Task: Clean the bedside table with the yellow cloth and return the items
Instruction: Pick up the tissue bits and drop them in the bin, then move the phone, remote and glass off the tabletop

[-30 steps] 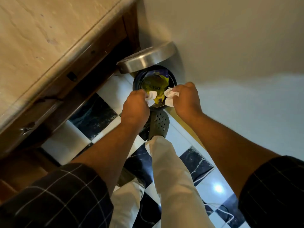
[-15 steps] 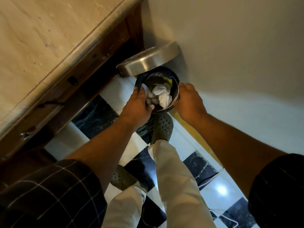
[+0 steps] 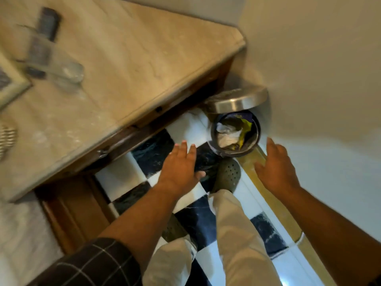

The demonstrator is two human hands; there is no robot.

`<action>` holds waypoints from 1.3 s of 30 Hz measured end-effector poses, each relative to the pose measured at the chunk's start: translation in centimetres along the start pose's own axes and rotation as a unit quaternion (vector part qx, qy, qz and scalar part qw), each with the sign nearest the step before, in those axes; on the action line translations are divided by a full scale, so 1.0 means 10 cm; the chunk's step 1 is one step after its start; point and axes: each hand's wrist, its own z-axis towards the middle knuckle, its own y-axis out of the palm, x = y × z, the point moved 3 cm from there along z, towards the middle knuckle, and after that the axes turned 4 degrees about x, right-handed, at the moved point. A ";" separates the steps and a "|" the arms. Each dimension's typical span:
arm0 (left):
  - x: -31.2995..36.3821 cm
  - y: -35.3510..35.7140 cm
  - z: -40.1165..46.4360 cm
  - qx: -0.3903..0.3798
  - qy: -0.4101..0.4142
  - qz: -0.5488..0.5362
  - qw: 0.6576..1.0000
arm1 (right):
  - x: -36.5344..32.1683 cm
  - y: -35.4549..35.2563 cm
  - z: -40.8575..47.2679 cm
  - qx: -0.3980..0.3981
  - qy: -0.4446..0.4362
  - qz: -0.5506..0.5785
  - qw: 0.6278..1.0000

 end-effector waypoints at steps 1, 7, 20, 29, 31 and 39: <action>-0.11 -0.07 -0.12 0.022 -0.004 0.003 1.000 | -0.10 0.01 -0.09 -0.001 -0.002 0.001 1.000; -0.65 -0.38 -0.76 0.095 -0.001 0.015 0.995 | -0.66 0.01 -0.50 0.007 -0.052 0.005 0.999; -1.07 -0.68 -0.96 0.188 -0.023 -0.046 0.981 | -1.63 -0.15 -0.44 0.045 -0.133 -0.067 0.988; -1.77 -0.92 -1.26 0.233 -0.078 -0.093 0.965 | -2.35 0.01 -0.48 0.036 -0.181 -0.033 0.982; -2.10 -1.05 -1.40 0.240 -0.107 -0.102 0.960 | -2.70 0.00 -0.53 0.032 -0.199 -0.021 0.979; -3.23 -1.57 -1.34 0.310 -0.210 -0.112 0.921 | -4.11 0.21 -0.59 0.018 -0.313 0.010 0.949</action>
